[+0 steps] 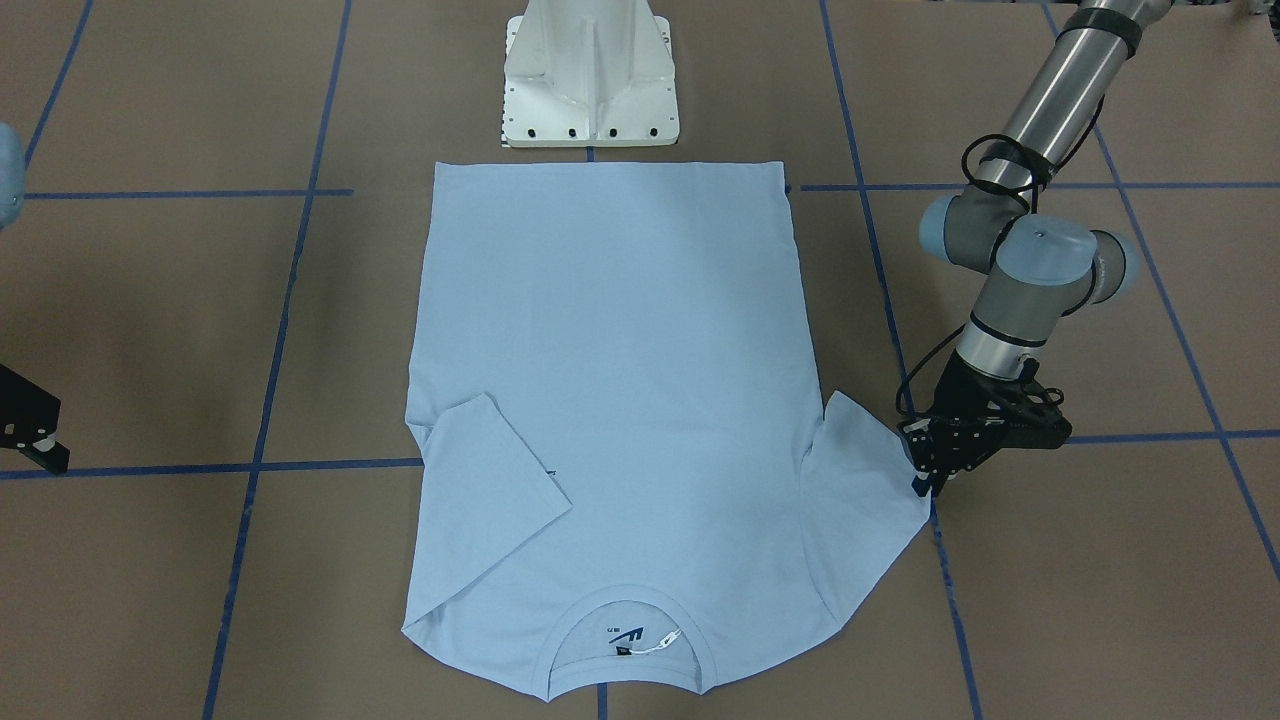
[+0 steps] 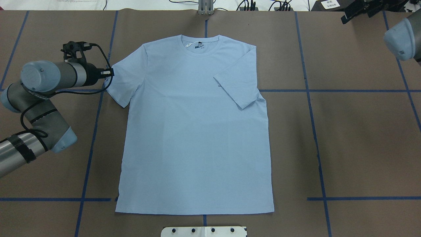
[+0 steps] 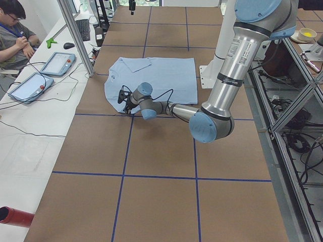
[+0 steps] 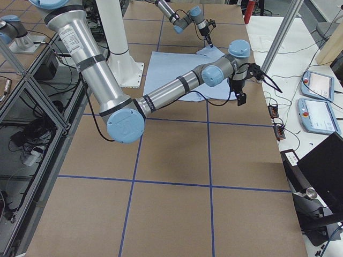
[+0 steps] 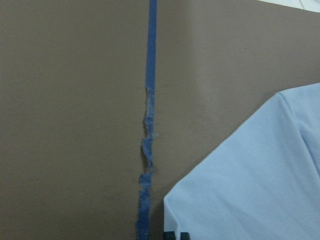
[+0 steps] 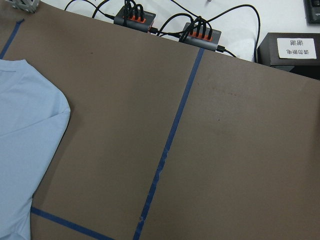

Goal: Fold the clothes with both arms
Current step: 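Move the left gripper to the sleeve nearest it and grasp it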

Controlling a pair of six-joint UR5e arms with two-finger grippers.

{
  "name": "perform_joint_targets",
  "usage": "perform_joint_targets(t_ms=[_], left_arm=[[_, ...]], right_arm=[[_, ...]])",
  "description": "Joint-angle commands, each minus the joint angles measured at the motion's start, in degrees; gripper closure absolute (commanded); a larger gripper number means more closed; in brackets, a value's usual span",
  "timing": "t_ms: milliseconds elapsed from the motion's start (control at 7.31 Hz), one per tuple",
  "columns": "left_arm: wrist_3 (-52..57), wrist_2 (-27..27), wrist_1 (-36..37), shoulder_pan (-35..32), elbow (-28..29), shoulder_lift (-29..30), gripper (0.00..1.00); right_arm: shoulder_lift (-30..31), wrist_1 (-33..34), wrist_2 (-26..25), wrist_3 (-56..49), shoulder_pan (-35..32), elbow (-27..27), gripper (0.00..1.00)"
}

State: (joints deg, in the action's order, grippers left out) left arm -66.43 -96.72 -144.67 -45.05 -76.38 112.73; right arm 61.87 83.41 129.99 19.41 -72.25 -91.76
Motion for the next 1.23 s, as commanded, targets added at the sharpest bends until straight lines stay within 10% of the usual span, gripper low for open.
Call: perform_joint_targets(t_ms=[0,1094], left_arm=[[-1.2,1.5,18.4,3.6,-8.6,5.9,1.0],[-7.8,7.5,27.0,8.3,2.0,18.8,1.0]], right_arm=[[0.1,0.0,0.0,0.3,0.0,0.0,0.0],[0.2,0.0,0.0,0.5,0.4,-0.4,0.0]])
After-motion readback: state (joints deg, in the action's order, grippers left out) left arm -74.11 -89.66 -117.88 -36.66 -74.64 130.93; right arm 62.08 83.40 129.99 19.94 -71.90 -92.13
